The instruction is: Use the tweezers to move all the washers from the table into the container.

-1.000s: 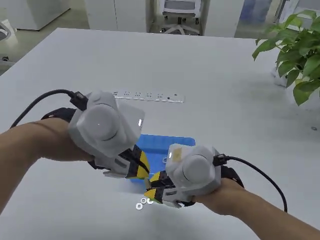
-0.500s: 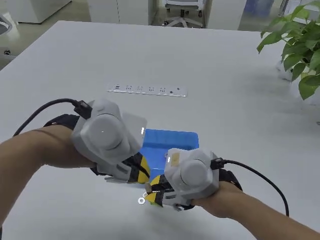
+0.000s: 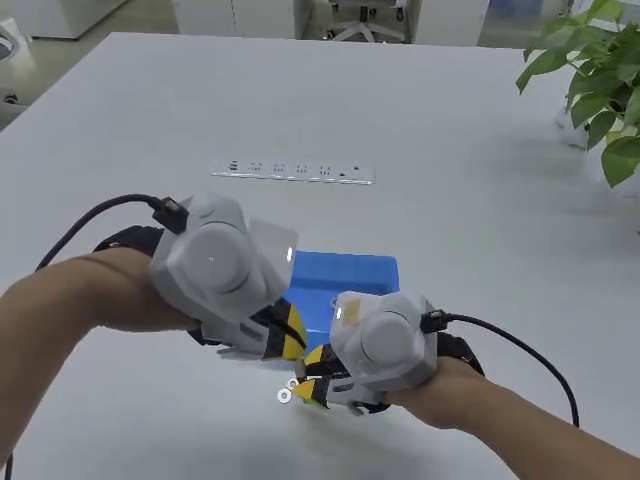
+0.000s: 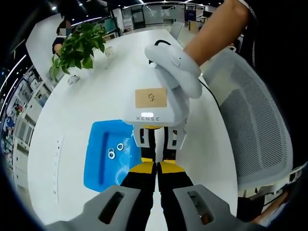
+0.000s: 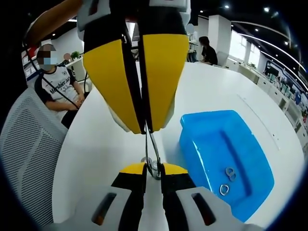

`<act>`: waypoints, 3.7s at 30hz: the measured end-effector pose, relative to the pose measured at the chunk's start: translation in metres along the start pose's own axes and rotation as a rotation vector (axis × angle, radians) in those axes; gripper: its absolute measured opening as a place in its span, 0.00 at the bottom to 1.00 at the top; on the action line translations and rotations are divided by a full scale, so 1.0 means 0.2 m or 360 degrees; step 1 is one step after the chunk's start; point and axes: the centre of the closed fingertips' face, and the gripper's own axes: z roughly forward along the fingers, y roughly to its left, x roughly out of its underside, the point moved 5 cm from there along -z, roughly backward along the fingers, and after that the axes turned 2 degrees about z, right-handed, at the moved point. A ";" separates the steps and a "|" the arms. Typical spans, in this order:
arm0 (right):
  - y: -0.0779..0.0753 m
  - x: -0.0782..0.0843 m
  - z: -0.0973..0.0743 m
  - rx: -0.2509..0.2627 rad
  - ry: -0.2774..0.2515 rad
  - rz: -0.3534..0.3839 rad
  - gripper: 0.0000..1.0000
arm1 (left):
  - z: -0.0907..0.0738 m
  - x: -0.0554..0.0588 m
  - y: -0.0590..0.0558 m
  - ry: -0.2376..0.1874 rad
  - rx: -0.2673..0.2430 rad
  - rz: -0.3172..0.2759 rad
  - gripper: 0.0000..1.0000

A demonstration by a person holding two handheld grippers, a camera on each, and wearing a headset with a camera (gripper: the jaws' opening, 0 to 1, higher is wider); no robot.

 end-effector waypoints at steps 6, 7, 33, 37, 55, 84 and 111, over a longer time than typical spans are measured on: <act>0.00 0.00 0.00 0.0009 0.0000 0.0031 0.12 | 0.00 0.01 0.02 -0.0019 0.0005 -0.0040 0.05; 0.00 0.00 0.00 0.0016 0.0002 0.0035 0.11 | 0.00 0.01 0.02 -0.0021 0.0006 -0.0044 0.05; 0.02 -0.04 -0.05 0.0025 -0.0026 0.0024 0.10 | -0.06 -0.04 0.00 -0.0013 -0.0001 -0.0021 0.05; 0.03 -0.07 -0.07 0.0036 -0.0033 0.0013 0.10 | -0.09 -0.05 -0.01 -0.0017 -0.0004 -0.0015 0.05; 0.02 -0.16 -0.18 0.0094 -0.0057 -0.0032 0.10 | -0.19 -0.14 0.01 -0.0054 -0.0035 0.0011 0.05; -0.26 -0.22 -0.26 0.0203 -0.0087 -0.0060 0.10 | -0.23 -0.20 0.26 -0.0079 -0.0098 0.0107 0.05; -0.47 -0.09 -0.09 0.0161 -0.0022 -0.0017 0.10 | -0.04 -0.05 0.45 -0.0073 -0.0095 0.0069 0.05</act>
